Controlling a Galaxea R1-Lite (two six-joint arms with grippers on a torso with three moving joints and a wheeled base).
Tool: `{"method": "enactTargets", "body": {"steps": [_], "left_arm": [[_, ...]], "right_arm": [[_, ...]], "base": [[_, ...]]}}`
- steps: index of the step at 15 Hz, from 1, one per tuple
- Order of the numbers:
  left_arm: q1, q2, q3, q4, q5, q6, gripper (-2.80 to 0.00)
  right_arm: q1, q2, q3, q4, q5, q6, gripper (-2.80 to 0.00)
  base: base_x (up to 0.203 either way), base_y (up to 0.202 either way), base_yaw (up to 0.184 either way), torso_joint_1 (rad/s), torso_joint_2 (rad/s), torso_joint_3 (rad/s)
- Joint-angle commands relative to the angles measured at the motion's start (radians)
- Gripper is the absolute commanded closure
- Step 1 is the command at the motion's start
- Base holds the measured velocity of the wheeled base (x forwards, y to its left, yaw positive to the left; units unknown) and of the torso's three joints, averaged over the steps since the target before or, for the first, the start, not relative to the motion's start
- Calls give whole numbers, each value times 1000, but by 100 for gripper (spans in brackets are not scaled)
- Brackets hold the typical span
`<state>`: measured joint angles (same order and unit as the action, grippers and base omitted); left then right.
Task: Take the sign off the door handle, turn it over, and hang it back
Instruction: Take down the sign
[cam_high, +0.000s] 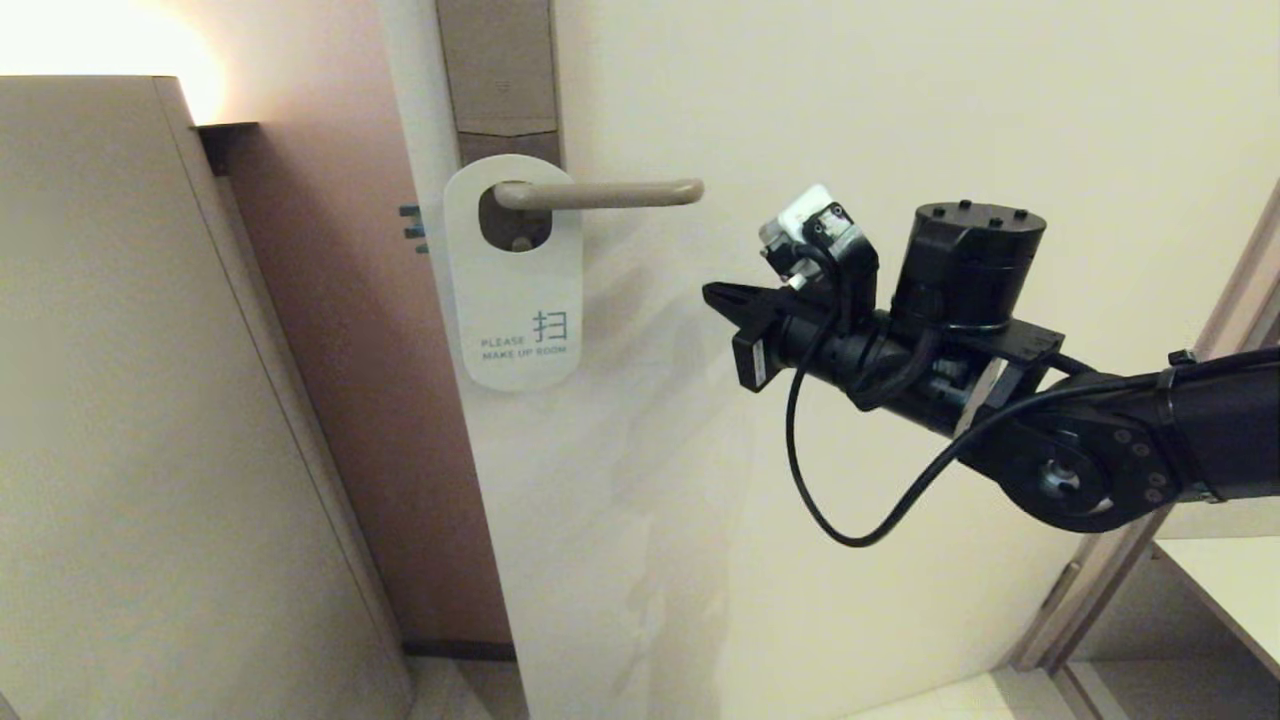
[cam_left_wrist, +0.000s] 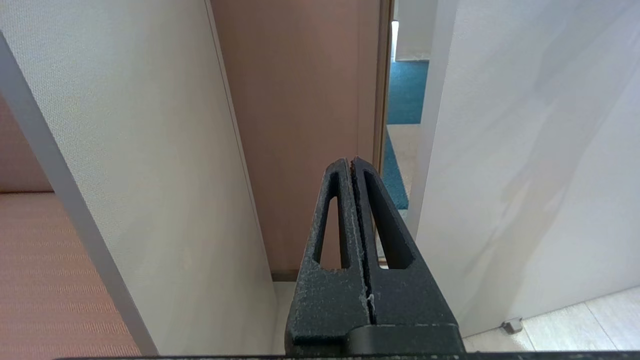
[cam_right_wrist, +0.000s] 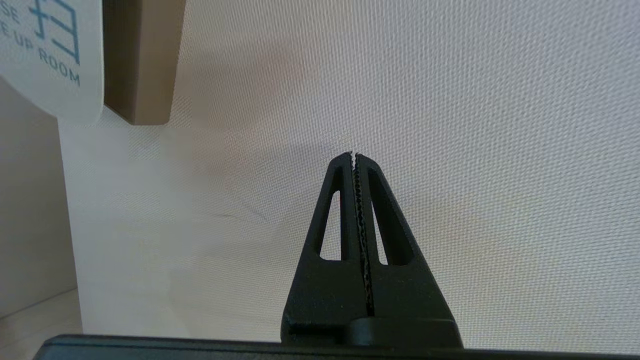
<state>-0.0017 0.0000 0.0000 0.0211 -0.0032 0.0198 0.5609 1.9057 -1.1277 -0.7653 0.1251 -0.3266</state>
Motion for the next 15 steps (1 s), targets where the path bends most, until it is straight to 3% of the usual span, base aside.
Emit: {"method": "enactTargets", "body": {"steps": [1,15], "left_arm": [[-1,0,0,0,0,0,0],[0,0,0,0,0,0,0]], "right_arm": [[-1,10,-4,-5,1,-2,0],[-4,90,-67,-14,-11,-1,0]], "base": [[0,0,0,0,0,0],[0,0,0,0,0,0]]}}
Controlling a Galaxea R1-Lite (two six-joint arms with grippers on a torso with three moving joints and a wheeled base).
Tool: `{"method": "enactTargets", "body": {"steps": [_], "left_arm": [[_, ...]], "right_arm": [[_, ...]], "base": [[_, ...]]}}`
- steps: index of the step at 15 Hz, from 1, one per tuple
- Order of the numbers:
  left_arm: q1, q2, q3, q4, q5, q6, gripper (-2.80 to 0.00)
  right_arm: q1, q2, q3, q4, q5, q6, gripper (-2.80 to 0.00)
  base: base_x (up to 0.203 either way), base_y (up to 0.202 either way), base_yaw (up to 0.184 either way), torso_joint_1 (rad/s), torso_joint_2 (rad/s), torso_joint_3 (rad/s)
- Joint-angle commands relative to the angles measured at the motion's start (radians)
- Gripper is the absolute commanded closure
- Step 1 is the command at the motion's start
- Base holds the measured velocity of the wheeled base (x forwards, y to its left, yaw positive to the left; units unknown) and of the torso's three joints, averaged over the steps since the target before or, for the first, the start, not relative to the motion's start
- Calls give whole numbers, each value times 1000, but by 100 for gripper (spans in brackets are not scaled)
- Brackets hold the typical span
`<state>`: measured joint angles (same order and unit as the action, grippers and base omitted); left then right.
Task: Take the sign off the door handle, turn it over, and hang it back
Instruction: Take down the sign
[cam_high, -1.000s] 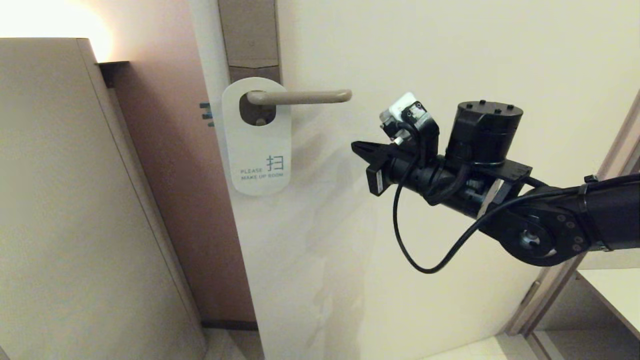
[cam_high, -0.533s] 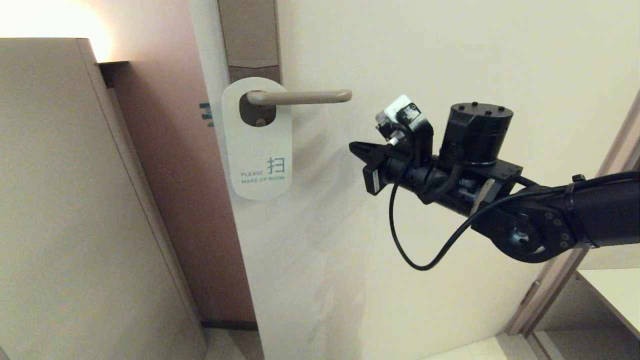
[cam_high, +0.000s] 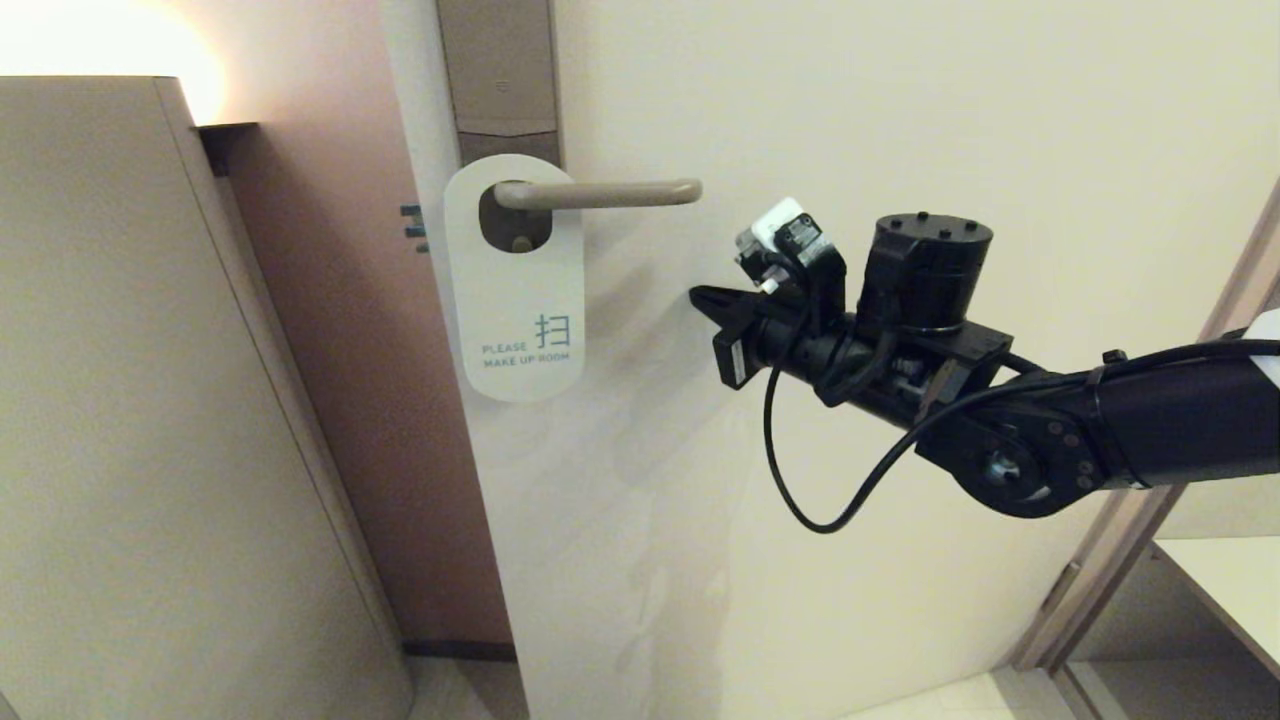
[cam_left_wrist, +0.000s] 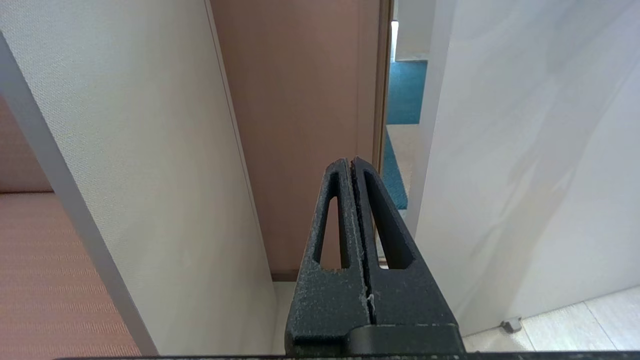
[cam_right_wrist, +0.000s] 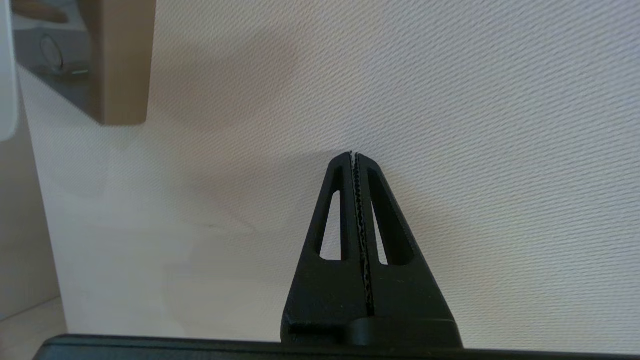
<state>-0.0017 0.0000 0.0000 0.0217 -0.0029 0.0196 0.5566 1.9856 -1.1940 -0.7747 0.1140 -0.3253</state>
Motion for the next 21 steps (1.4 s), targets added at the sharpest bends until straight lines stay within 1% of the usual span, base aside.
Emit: {"method": "enactTargets", "body": {"steps": [1,14,18,21], "left_arm": [[0,0,0,0,0,0,0],[0,0,0,0,0,0,0],[0,0,0,0,0,0,0],[0,0,0,0,0,0,0]], "right_arm": [[0,11,-1,-4,1,-1,0],[-32,36,-1,-28,1,0,0],[-39,60,-24,-65,1,0,0],[-50,77,-44,-67,-1,0,0]], "base": [[0,0,0,0,0,0],[0,0,0,0,0,0],[0,0,0,0,0,0],[0,0,0,0,0,0]]}}
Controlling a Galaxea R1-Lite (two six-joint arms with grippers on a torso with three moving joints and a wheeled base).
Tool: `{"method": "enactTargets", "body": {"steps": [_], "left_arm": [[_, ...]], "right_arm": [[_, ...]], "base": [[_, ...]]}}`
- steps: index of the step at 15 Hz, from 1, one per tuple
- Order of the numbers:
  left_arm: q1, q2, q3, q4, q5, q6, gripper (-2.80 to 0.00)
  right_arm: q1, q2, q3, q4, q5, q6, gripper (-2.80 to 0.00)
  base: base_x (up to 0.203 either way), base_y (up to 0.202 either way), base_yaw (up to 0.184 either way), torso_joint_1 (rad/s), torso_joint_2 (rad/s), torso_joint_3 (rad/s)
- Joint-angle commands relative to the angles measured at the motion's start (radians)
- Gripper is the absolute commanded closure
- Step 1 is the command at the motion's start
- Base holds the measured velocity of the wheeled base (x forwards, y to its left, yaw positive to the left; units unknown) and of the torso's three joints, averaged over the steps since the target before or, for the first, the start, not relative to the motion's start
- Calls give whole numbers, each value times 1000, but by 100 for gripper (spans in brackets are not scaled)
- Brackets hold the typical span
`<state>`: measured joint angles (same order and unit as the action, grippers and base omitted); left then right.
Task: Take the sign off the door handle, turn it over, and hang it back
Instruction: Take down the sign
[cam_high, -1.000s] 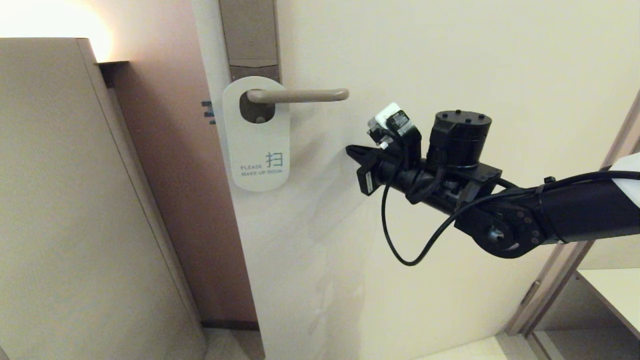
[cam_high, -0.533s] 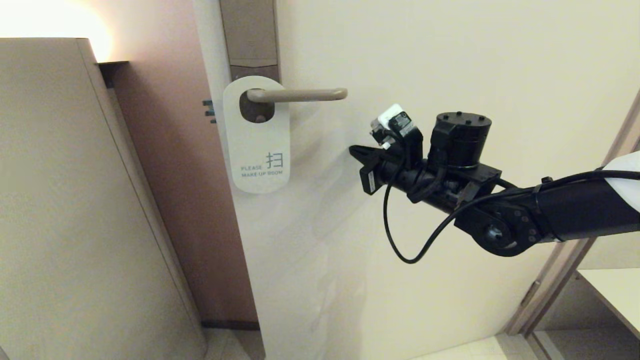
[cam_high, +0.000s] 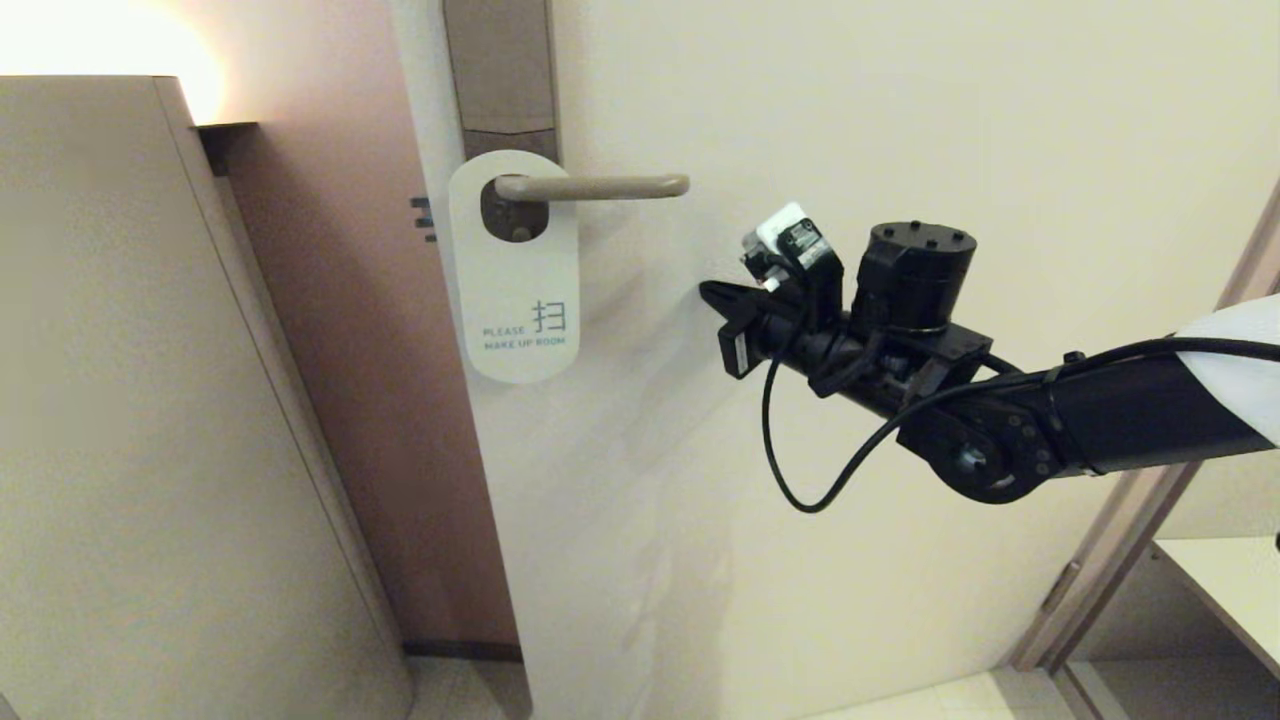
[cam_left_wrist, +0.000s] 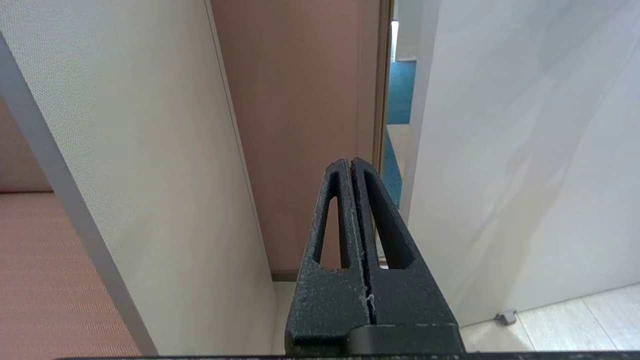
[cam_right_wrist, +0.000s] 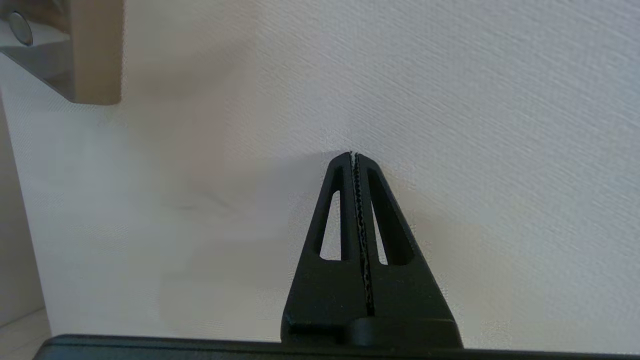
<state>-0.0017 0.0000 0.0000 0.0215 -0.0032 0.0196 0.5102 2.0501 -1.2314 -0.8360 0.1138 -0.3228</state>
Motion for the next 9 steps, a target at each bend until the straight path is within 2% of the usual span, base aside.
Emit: {"method": "enactTargets", "body": {"steps": [1,9], "left_arm": [[0,0,0,0,0,0,0],[0,0,0,0,0,0,0]], "right_arm": [[-7,17,-12,-6,0,-2,0],[-38,63,-63,-22,-25,-4,0]], "base": [[0,0,0,0,0,0],[0,0,0,0,0,0]]}}
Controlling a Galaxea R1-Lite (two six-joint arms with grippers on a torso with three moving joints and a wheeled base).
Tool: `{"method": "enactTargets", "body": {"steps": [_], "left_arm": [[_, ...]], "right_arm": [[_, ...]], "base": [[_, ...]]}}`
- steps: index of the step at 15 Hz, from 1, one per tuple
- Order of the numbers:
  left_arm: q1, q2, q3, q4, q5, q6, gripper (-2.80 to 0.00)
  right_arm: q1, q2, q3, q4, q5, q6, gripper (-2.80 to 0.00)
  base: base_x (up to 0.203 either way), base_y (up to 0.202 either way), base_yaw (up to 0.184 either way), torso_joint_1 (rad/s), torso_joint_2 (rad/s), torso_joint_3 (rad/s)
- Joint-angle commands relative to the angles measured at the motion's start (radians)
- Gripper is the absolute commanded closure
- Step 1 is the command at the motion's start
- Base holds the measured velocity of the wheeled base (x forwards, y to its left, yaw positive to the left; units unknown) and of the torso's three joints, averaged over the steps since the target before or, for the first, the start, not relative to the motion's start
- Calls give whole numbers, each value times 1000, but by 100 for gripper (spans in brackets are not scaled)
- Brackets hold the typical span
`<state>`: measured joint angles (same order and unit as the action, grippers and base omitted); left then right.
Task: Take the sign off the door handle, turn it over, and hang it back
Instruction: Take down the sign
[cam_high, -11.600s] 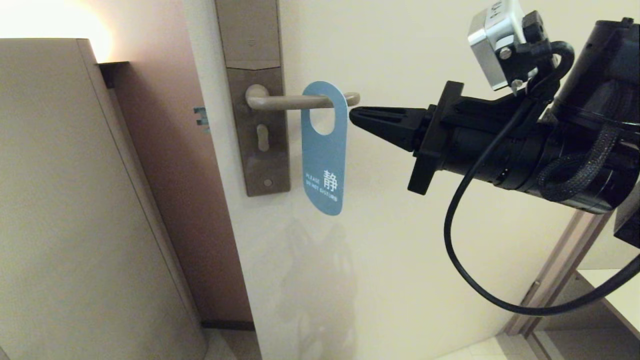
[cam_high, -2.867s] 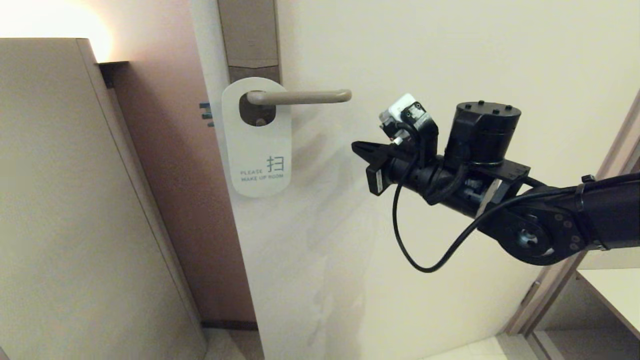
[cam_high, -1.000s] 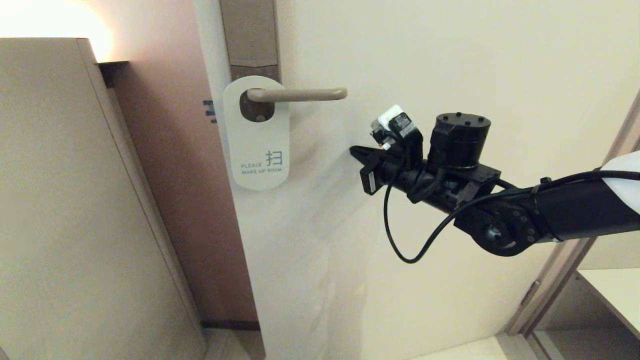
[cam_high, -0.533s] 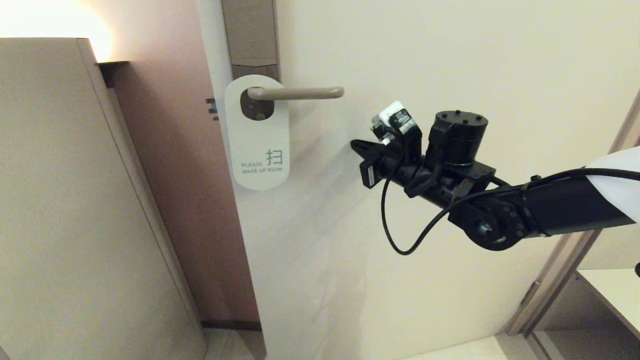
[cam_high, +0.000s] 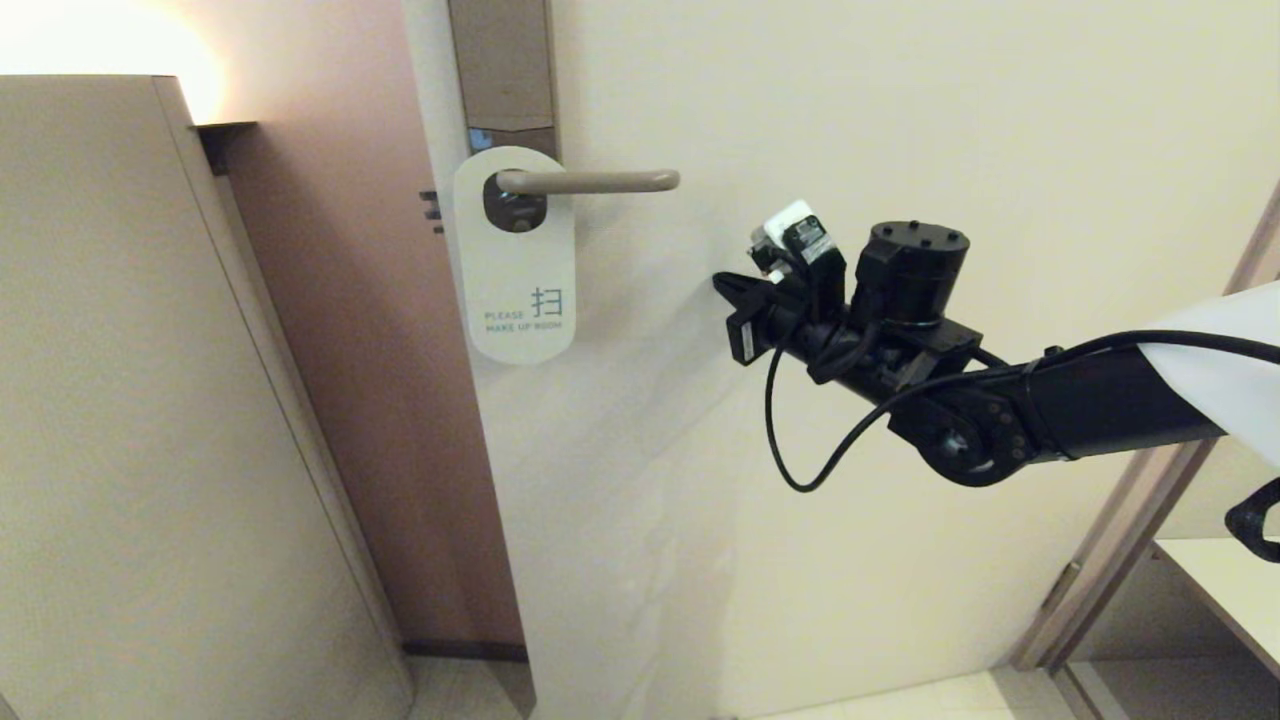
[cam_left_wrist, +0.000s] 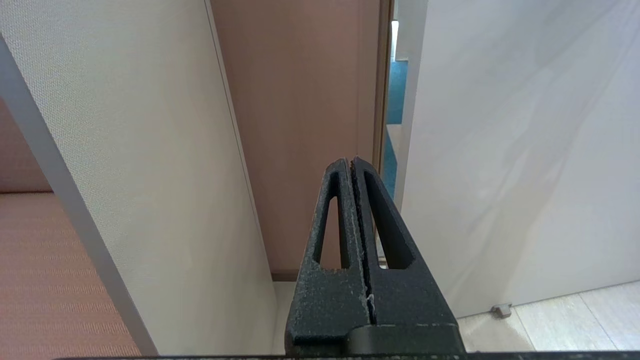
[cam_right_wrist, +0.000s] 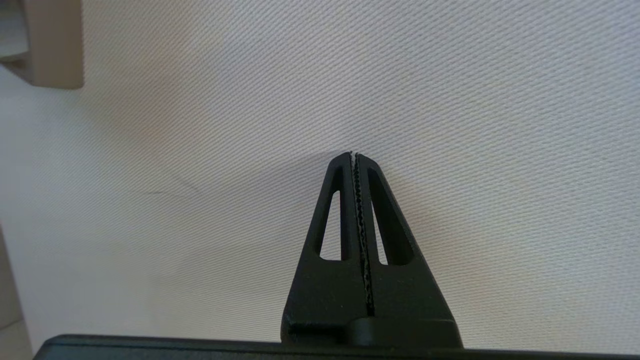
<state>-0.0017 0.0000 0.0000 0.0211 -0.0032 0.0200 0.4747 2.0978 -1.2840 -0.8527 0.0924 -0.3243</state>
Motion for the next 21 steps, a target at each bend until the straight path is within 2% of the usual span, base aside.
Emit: {"method": "enactTargets", "body": {"steps": [1,21], "left_arm": [[0,0,0,0,0,0,0],[0,0,0,0,0,0,0]], "right_arm": [[-2,20,-19,-5,-12,-2,0],[-111,202,-199,-29,-79,-4,0]], "base": [[0,0,0,0,0,0],[0,0,0,0,0,0]]}}
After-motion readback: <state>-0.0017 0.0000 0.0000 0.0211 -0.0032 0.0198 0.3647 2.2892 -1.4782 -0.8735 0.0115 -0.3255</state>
